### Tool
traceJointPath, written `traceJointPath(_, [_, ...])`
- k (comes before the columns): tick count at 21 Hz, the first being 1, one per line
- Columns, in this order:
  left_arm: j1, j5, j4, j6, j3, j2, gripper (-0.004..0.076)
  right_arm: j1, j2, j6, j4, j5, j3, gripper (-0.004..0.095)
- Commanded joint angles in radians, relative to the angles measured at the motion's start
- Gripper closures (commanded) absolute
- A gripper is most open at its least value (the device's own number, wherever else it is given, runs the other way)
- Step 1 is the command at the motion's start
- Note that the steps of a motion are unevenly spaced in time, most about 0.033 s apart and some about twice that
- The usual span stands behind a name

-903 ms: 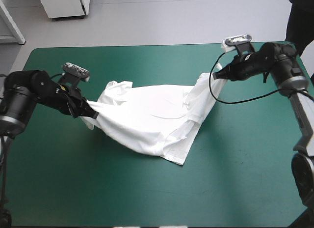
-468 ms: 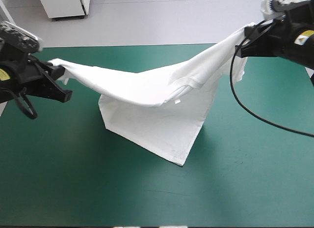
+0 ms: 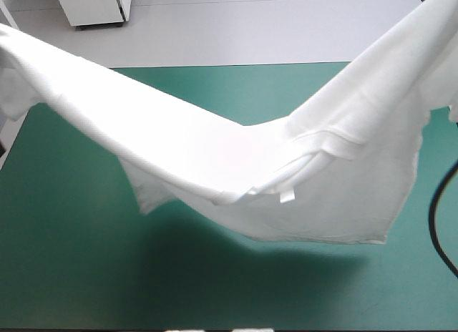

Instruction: Fold the cloth

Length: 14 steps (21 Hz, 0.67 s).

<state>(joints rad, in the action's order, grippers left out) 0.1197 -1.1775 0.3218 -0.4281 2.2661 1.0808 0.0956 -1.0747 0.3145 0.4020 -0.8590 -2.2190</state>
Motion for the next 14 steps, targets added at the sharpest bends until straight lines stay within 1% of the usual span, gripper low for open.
traceJointPath(1, [0.006, 0.089, 0.024, 0.023, 0.036, -0.034, 0.0746, -0.005, 0.017, 0.035, 0.065, 0.11, -0.049, 0.0925])
traceJointPath(5, [0.008, 0.046, 0.071, 0.036, 0.035, -0.065, 0.0746, -0.005, 0.028, 0.065, 0.156, 0.112, -0.076, 0.0925])
traceJointPath(6, [0.008, 0.02, 0.092, 0.039, 0.03, -0.068, 0.0746, -0.005, 0.028, 0.078, 0.183, 0.083, -0.076, 0.0925])
traceJointPath(8, [0.008, 0.0, 0.102, 0.06, -0.02, -0.068, 0.0746, -0.005, 0.028, 0.08, 0.188, 0.038, -0.07, 0.0925])
traceJointPath(9, [0.008, 0.0, 0.102, 0.06, -0.052, -0.068, 0.0746, -0.005, 0.028, 0.08, 0.188, 0.033, -0.06, 0.0925])
traceJointPath(12, [0.008, 0.004, 0.098, 0.064, -0.229, -0.061, 0.0746, -0.005, 0.028, 0.08, 0.188, -0.012, 0.069, 0.0925])
traceJointPath(14, [0.008, 0.025, 0.098, 0.064, -0.32, -0.032, 0.0746, -0.005, 0.017, 0.086, 0.171, 0.01, 0.215, 0.0925])
